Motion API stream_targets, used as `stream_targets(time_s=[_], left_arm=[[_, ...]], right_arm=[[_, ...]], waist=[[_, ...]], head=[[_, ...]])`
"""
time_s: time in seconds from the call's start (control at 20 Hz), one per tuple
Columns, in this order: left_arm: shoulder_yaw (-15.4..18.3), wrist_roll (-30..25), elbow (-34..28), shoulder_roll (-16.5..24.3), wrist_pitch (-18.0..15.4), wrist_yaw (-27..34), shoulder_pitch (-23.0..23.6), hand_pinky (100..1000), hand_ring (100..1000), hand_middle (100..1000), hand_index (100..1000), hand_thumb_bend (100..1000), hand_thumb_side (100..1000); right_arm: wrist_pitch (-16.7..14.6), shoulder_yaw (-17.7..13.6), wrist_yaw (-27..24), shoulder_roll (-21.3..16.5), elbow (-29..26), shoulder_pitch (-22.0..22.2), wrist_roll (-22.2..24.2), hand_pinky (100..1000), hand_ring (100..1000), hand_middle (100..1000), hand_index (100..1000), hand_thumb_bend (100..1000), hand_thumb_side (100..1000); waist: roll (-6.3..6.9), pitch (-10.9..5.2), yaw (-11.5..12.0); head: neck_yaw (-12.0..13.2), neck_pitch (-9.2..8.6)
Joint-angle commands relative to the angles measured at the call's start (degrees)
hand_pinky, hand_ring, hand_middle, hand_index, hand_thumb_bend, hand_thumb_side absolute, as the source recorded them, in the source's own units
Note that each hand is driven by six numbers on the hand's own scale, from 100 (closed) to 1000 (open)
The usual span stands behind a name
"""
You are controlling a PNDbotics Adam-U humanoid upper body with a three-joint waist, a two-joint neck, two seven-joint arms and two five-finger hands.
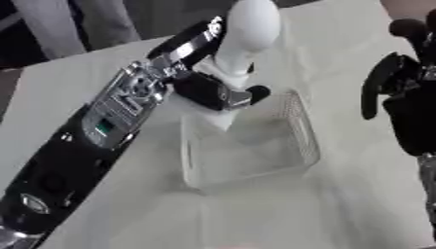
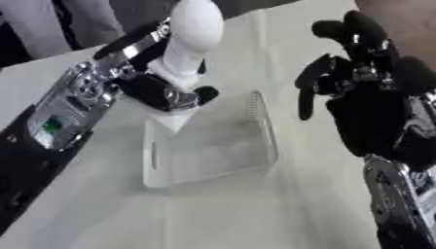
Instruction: Pick up objects on the table and place them in the box.
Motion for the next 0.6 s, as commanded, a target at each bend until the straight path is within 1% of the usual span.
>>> stream_targets(time_s=[0.05, 0.25, 0.5, 0.6], left_arm=[[-0.1, -0.7, 0.5, 0.0, -0.3, -2.1, -0.2, 100, 100, 100, 196, 100, 210], [-0.2, -0.6, 1.7, -0.4, -1.2, -4.6, 0.3, 100, 100, 100, 206, 100, 185], [-0.6, -0.5, 2.8, -0.9, -2.1, -7.4, 1.0, 100, 100, 104, 219, 100, 171], [-0.7, -0.4, 3.2, -1.0, -2.3, -8.3, 1.2, 100, 100, 125, 240, 100, 158]], right_arm=[[-0.4, -0.3, 0.5, -0.7, -0.4, -0.2, 0.1, 392, 626, 844, 931, 100, 780], [-0.8, -0.4, 0.9, -0.8, -0.4, -0.1, -0.1, 416, 643, 859, 947, 100, 787], [-1.0, -0.5, 1.2, -0.8, -0.3, 0.0, -0.2, 423, 652, 869, 963, 100, 790], [-1.1, -0.5, 1.2, -0.9, -0.3, -0.1, -0.3, 442, 665, 877, 968, 100, 792]], waist=[[-0.23, -1.02, 0.2], [-0.07, -1.05, 0.4], [0.1, -1.08, 0.5], [0.13, -1.08, 0.5]], head=[[-0.5, -0.19], [-0.8, -0.19], [-1.1, -0.19], [-1.3, -0.19]])
